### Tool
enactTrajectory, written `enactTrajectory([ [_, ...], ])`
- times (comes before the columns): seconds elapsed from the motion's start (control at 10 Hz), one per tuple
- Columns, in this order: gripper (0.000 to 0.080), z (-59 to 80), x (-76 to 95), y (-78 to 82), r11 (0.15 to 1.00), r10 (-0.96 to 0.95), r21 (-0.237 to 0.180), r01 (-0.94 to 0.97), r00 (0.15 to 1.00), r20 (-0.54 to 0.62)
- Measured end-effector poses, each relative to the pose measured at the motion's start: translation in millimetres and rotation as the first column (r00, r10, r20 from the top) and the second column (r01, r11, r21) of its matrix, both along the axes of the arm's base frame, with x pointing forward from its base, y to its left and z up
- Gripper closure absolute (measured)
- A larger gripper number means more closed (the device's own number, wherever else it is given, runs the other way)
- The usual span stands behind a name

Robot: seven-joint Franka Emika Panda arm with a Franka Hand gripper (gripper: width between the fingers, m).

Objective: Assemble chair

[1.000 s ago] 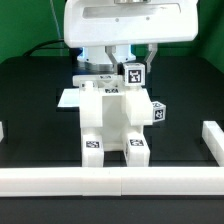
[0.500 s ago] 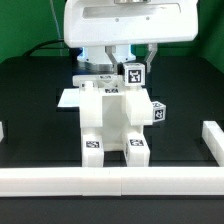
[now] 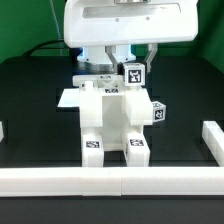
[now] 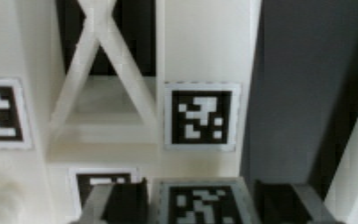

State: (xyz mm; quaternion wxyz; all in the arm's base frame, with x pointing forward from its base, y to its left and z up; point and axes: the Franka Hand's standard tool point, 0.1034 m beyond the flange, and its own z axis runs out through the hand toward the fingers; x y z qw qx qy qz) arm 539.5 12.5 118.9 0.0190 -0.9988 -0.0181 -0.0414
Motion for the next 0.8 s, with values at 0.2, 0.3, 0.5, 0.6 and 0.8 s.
enactTrajectory([
  [0.2,0.0514,0.4,3.5,5.0,0.999,-0.049,0.008,0.05,0.998,-0.03],
  [0.3,0.0514,0.5,4.5,5.5,0.998,-0.055,0.01,0.056,0.998,-0.036],
  [0.5,0.0514,0.4,8.9,4.6,0.998,-0.055,0.006,0.055,0.998,-0.018],
  [0.6,0.0514,0.5,11.0,4.3,0.999,-0.054,0.003,0.054,0.998,-0.007],
  [0.8,0.0514,0.5,11.0,4.3,0.999,-0.055,0.003,0.055,0.998,-0.007],
])
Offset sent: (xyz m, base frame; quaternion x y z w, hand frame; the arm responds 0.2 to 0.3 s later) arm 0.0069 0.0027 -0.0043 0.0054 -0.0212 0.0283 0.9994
